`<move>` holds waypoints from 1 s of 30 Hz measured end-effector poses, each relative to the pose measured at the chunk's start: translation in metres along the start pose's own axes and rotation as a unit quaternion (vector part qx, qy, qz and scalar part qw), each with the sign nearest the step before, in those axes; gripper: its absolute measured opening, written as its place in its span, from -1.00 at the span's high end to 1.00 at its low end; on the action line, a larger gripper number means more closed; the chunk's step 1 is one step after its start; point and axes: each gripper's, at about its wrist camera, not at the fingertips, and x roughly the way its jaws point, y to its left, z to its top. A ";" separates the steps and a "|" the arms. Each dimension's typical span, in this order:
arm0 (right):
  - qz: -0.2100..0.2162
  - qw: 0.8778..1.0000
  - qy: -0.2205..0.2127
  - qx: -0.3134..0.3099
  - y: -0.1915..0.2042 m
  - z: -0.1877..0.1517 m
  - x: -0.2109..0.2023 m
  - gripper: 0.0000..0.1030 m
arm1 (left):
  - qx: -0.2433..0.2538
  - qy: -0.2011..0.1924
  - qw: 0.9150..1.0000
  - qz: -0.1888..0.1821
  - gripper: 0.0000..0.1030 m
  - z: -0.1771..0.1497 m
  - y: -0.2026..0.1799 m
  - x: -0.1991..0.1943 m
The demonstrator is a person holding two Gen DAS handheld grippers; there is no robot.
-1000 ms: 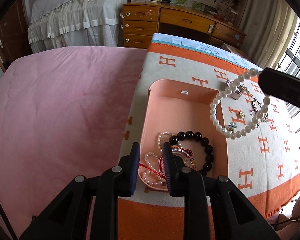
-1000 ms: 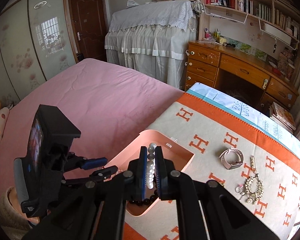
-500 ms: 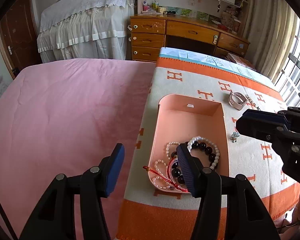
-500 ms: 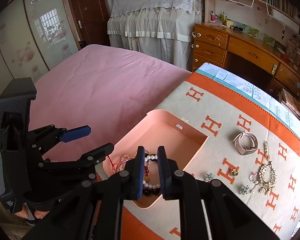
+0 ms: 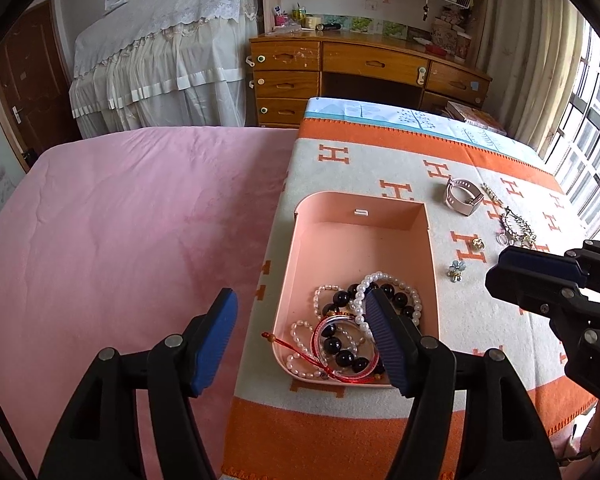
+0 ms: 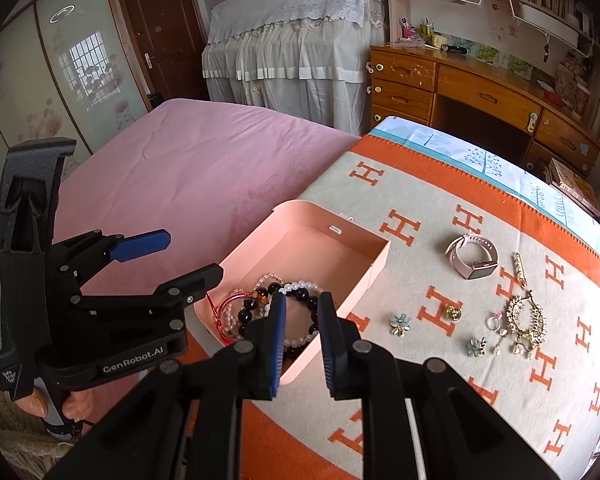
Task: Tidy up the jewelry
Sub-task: 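Reach the left tool to the pink watch while the right tool reaches the gold hair comb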
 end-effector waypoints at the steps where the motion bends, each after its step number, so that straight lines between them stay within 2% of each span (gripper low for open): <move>1: 0.000 1.000 0.001 0.000 -0.001 -0.002 0.000 0.68 | 0.002 0.003 1.000 0.001 -0.26 0.000 -0.002 0.001; 8: 0.006 1.000 0.015 0.008 -0.014 -0.019 0.001 0.68 | 0.019 0.010 1.000 0.002 -0.45 -0.003 -0.020 -0.001; 15: -0.006 1.000 0.002 0.017 -0.046 -0.034 -0.016 0.68 | 0.056 0.012 0.998 -0.015 -0.52 0.012 -0.053 -0.008; 18: -0.022 1.000 -0.003 0.022 -0.067 -0.039 -0.025 0.68 | 0.076 0.018 0.997 -0.029 -0.57 0.027 -0.071 -0.008; 20: -0.031 0.999 -0.003 0.028 -0.085 -0.040 -0.032 0.68 | 0.091 0.025 0.995 -0.037 -0.68 0.040 -0.085 -0.003; 25: -0.058 0.998 -0.003 0.028 -0.134 -0.031 -0.050 0.68 | 0.110 0.069 0.990 -0.060 -0.69 0.081 -0.116 0.026; 28: -0.062 0.998 0.007 0.011 -0.163 -0.018 -0.054 0.68 | 0.121 0.079 0.987 -0.072 -0.69 0.108 -0.134 0.046; 29: -0.059 0.998 0.012 0.003 -0.172 -0.014 -0.054 0.65 | 0.126 0.080 0.986 -0.069 -0.69 0.116 -0.140 0.054; 30: -0.055 0.998 0.019 -0.004 -0.181 -0.010 -0.052 0.48 | 0.130 0.081 0.986 -0.065 -0.69 0.125 -0.146 0.064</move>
